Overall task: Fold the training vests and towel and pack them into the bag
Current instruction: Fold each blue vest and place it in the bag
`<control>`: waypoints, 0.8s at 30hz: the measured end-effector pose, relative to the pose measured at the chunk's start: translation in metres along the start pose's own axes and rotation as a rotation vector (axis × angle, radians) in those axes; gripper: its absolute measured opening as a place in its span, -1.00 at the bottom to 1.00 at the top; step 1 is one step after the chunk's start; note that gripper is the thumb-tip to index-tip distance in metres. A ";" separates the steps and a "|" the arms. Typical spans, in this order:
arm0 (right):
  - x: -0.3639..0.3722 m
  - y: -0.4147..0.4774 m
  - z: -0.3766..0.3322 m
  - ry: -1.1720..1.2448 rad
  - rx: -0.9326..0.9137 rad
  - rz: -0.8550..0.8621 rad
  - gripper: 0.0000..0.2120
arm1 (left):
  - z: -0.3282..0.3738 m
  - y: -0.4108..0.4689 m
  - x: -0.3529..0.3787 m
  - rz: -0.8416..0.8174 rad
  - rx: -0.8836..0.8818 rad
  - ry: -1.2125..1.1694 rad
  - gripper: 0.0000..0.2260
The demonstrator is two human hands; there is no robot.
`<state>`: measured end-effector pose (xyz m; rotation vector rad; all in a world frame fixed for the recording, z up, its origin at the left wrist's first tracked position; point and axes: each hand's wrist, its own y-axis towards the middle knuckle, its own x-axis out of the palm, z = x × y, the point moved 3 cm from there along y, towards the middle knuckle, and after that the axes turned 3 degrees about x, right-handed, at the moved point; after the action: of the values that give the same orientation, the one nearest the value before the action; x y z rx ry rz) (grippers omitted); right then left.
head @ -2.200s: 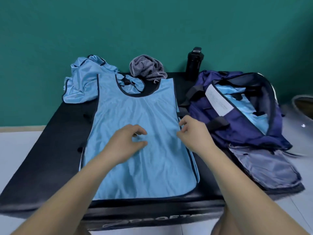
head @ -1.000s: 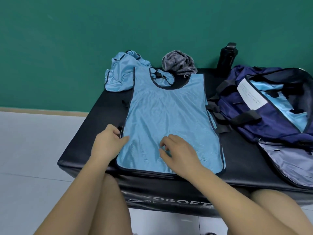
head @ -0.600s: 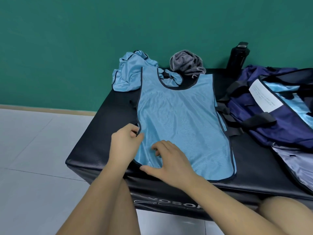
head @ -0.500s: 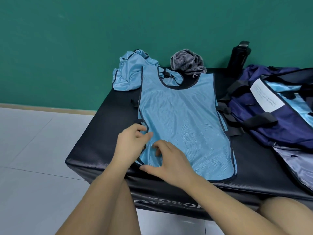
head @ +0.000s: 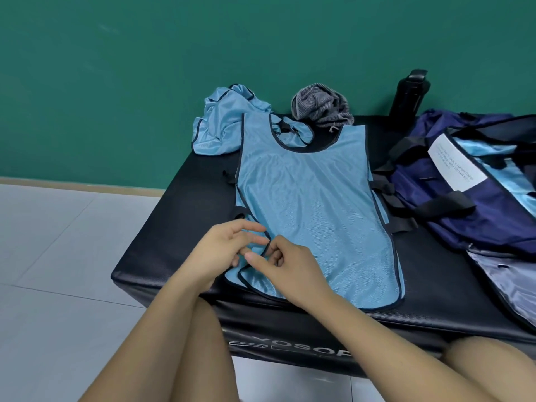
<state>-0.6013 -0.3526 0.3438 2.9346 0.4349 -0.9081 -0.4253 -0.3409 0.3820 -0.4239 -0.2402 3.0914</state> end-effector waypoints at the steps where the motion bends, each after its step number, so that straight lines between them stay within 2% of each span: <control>1: -0.001 0.001 -0.001 0.025 0.023 0.007 -0.51 | 0.002 -0.001 0.003 -0.006 0.005 0.018 -0.72; 6: 0.004 0.005 0.005 0.034 0.026 0.037 -0.76 | 0.000 0.000 -0.010 0.135 0.024 -0.009 -0.84; 10: 0.005 0.006 0.008 0.024 0.020 0.045 -0.80 | -0.008 0.002 -0.023 0.216 0.007 -0.036 -0.88; 13: 0.004 0.006 0.009 0.025 0.009 0.041 -0.80 | -0.013 0.001 -0.036 0.424 -0.019 0.142 -0.95; 14: 0.003 0.005 0.009 0.027 0.007 0.038 -0.80 | -0.013 0.000 -0.039 0.472 -0.037 0.253 -0.90; 17: 0.003 0.004 0.008 0.034 0.004 0.032 -0.80 | -0.018 -0.001 -0.040 0.432 -0.130 0.513 -0.77; 19: 0.002 0.005 0.007 0.036 0.002 0.034 -0.79 | -0.024 0.000 -0.038 0.365 -0.192 0.592 -0.78; 21: 0.002 0.005 0.008 0.042 -0.003 0.037 -0.79 | -0.029 0.001 -0.037 0.333 -0.214 0.545 -0.79; 24: 0.003 0.004 0.008 0.047 -0.007 0.037 -0.79 | -0.031 0.003 -0.036 0.351 -0.233 0.413 -0.67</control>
<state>-0.6024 -0.3569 0.3357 2.9530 0.3838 -0.8330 -0.3820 -0.3401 0.3621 -1.2143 -0.5716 3.2034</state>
